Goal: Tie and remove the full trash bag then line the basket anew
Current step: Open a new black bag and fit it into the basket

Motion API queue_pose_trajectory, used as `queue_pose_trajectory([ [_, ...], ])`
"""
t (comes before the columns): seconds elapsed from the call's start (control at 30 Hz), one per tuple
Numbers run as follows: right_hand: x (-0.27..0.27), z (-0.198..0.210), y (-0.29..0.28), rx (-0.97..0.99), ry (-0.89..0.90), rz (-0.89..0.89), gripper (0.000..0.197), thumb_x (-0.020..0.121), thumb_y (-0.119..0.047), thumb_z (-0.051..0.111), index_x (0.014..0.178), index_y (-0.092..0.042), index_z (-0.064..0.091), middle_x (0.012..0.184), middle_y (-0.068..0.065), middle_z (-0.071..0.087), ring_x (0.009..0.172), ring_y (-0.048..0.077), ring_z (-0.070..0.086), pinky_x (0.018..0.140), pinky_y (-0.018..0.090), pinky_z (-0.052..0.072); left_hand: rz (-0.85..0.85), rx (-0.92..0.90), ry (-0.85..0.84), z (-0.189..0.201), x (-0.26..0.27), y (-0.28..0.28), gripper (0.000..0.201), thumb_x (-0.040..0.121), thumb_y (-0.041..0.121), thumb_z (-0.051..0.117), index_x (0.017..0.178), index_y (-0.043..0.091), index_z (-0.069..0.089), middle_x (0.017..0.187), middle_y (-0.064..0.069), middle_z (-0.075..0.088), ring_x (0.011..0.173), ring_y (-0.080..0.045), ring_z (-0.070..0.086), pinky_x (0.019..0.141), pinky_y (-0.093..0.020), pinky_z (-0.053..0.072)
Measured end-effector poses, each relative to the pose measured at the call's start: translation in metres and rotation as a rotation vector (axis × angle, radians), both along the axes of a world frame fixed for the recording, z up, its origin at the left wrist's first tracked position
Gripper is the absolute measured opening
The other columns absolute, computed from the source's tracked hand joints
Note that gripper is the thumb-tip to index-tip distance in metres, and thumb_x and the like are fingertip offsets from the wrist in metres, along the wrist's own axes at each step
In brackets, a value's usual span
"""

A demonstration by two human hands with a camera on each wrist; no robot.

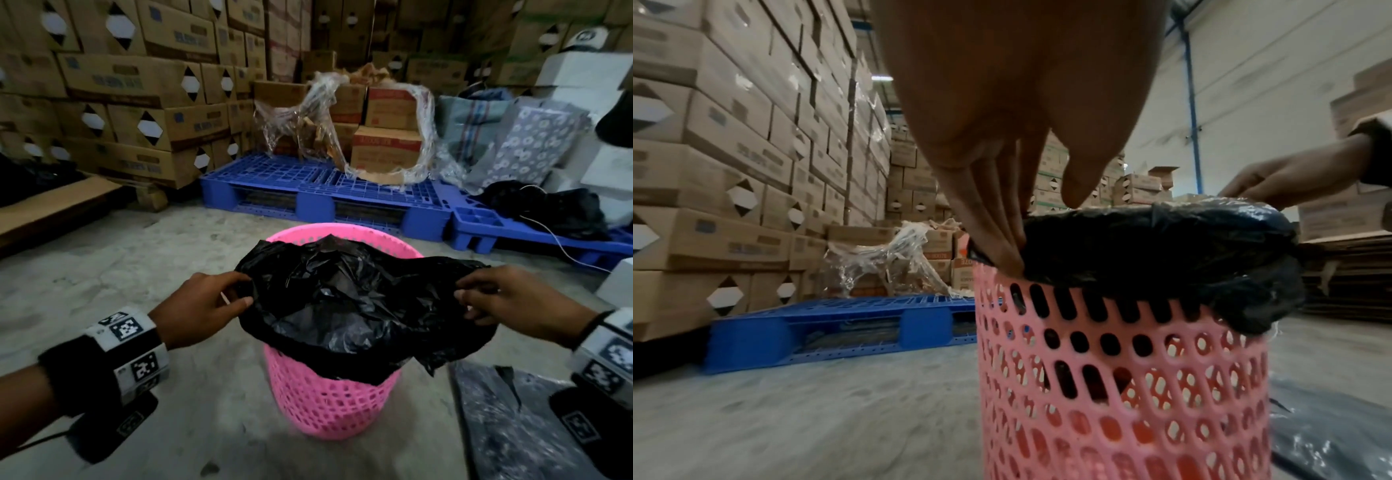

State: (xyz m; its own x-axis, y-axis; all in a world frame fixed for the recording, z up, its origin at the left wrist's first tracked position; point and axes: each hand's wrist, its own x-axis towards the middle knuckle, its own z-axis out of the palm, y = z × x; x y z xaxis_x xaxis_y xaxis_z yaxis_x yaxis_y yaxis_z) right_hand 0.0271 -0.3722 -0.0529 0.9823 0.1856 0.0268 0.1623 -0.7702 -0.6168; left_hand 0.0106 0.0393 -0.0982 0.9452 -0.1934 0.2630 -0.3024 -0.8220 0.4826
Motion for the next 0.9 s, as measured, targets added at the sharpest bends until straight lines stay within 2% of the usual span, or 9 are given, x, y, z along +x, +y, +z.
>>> queue_pose_trajectory([
  [0.13,0.010,-0.012,0.012,-0.047,0.025,0.007,0.040,0.082,-0.047,0.054,0.094,-0.011,0.067,0.089,0.011,0.071,0.081,0.023,0.068,0.078,0.046,0.057,0.129,0.100,0.055,0.000,0.019,-0.006,0.043,0.081,0.058,0.048,0.086,0.020,0.066,0.068,-0.004,0.069,0.067,-0.020,0.065,0.068,-0.037,0.054],
  [0.27,0.025,-0.020,0.018,0.023,0.045,0.002,0.020,0.087,-0.037,0.056,0.094,-0.021,0.066,0.094,0.005,0.071,0.082,0.013,0.067,0.062,0.020,0.050,0.240,0.064,0.101,-0.001,0.041,-0.008,0.042,0.081,0.054,0.053,0.065,0.015,0.060,0.062,-0.011,0.066,0.064,-0.029,0.067,0.064,-0.035,0.054],
  [0.33,0.032,-0.023,0.017,0.114,0.067,-0.005,0.044,0.073,-0.059,0.062,0.099,-0.024,0.066,0.098,0.001,0.072,0.085,0.011,0.067,0.066,0.020,0.050,0.279,-0.059,0.130,0.000,0.049,-0.008,0.043,0.085,0.045,0.054,0.064,0.009,0.064,0.060,-0.014,0.069,0.053,-0.025,0.068,0.054,-0.031,0.054],
  [0.4,0.045,-0.033,0.011,0.223,0.066,-0.074,0.077,0.051,-0.080,0.060,0.102,-0.022,0.066,0.099,-0.002,0.072,0.089,0.014,0.068,0.077,0.033,0.055,0.327,-0.215,0.178,-0.004,0.057,-0.005,0.044,0.087,0.039,0.055,0.065,0.002,0.063,0.058,-0.015,0.069,0.045,-0.024,0.066,0.043,-0.027,0.050],
  [0.53,0.059,-0.039,0.005,0.247,0.005,-0.192,0.026,0.084,-0.037,0.058,0.092,-0.017,0.071,0.093,0.010,0.073,0.085,0.024,0.068,0.083,0.048,0.056,0.414,-0.355,0.147,-0.008,0.070,0.001,0.040,0.082,0.036,0.063,0.056,0.006,0.056,0.040,-0.006,0.056,0.037,-0.023,0.054,0.040,-0.024,0.042],
  [0.6,0.065,-0.039,0.003,0.115,-0.102,-0.187,0.027,0.078,-0.041,0.062,0.082,-0.017,0.073,0.083,0.008,0.074,0.080,0.022,0.068,0.074,0.042,0.056,0.436,-0.298,-0.003,-0.004,0.077,0.006,0.032,0.076,0.028,0.071,0.055,0.010,0.056,0.042,-0.002,0.053,0.046,-0.023,0.054,0.045,-0.025,0.039],
  [0.67,0.070,-0.037,0.002,0.028,-0.161,-0.170,0.023,0.076,-0.037,0.067,0.089,-0.019,0.072,0.084,0.004,0.073,0.080,0.019,0.067,0.070,0.032,0.050,0.387,-0.262,-0.093,0.001,0.083,0.006,0.022,0.074,0.024,0.072,0.059,0.015,0.059,0.052,-0.004,0.061,0.057,-0.022,0.059,0.055,-0.029,0.044],
  [0.77,0.079,-0.033,0.009,0.053,-0.097,-0.063,0.020,0.079,-0.035,0.065,0.097,-0.026,0.064,0.088,-0.010,0.068,0.082,0.005,0.063,0.067,0.019,0.048,0.303,-0.211,-0.054,0.007,0.089,-0.004,0.010,0.077,0.023,0.070,0.084,0.016,0.071,0.077,-0.007,0.074,0.076,-0.020,0.067,0.076,-0.030,0.052],
  [0.9,0.093,-0.034,0.021,0.151,0.035,0.012,0.018,0.088,-0.020,0.060,0.101,-0.032,0.058,0.096,-0.019,0.063,0.088,-0.007,0.057,0.068,0.006,0.048,0.289,-0.193,0.057,0.003,0.107,-0.014,0.018,0.081,0.021,0.066,0.094,0.011,0.073,0.089,-0.007,0.073,0.089,-0.017,0.065,0.076,-0.023,0.043],
])
